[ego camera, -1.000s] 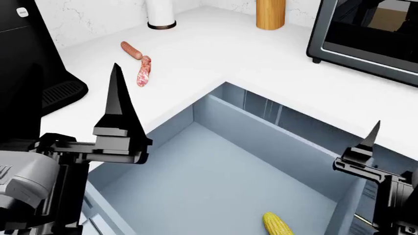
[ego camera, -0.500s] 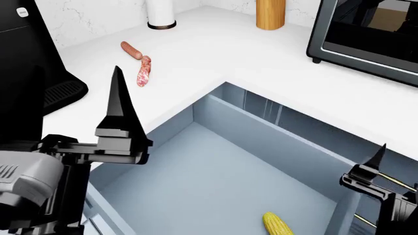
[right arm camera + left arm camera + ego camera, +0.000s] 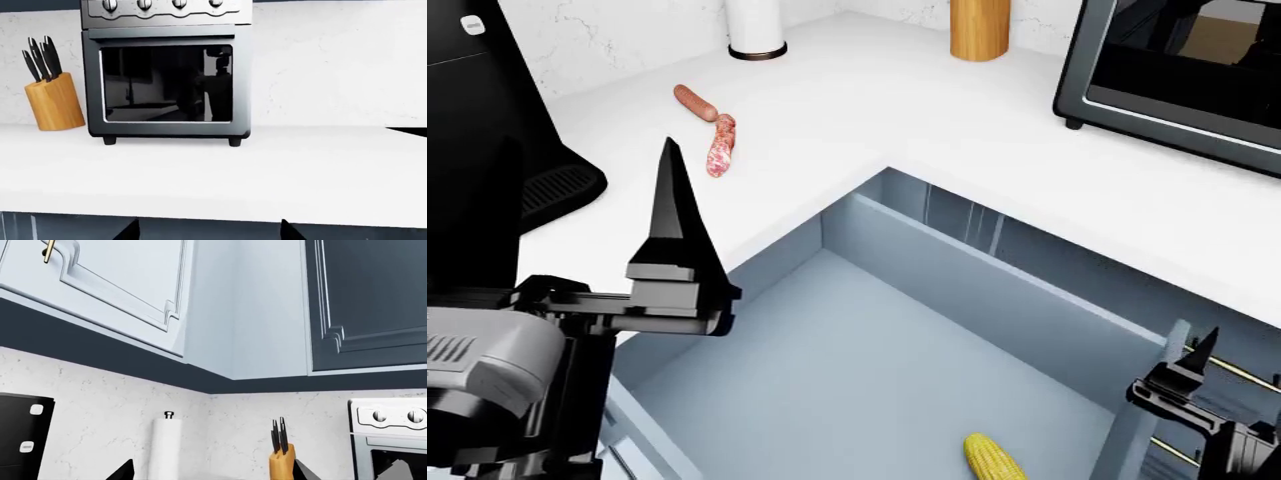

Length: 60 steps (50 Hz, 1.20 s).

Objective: Close the right drawer.

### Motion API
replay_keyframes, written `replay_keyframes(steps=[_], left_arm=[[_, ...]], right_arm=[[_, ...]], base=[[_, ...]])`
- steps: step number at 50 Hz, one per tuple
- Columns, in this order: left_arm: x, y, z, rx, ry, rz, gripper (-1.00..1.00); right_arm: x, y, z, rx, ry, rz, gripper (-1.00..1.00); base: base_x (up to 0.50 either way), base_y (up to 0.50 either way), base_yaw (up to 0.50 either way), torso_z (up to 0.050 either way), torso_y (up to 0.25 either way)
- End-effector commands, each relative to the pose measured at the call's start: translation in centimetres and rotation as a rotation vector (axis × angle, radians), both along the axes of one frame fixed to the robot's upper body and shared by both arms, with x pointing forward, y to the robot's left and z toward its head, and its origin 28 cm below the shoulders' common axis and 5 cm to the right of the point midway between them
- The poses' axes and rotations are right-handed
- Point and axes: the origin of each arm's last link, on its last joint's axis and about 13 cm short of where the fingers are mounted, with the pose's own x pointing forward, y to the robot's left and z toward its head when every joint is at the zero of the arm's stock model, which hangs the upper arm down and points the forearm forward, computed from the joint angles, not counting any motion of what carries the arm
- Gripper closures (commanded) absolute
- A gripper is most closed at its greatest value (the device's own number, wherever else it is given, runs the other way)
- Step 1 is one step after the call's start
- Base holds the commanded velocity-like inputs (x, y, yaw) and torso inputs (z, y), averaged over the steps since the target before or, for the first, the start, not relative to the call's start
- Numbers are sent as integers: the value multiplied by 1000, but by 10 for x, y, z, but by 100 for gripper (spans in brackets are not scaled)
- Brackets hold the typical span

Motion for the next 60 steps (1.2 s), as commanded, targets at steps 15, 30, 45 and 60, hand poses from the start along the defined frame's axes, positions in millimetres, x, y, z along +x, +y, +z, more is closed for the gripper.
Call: replay_keyframes(steps=[15, 30, 45, 60], left_arm=[[-2, -1, 1, 0, 0, 2, -100], [-2, -1, 1, 2, 4, 3, -100], [1, -4, 1, 10, 11, 0, -100], [2, -3, 0, 13, 10, 0, -100]], right_arm=[[3, -4, -30, 69, 54, -7, -100], [4, -4, -43, 95, 83, -8, -100], [4, -7, -63, 137, 122, -14, -100], [12, -4, -73, 169, 129, 19, -100]], base=[[0, 0, 0, 0, 0], [0, 0, 0, 0, 0], [-1, 0, 0, 0, 0], [1, -4, 0, -1, 0]])
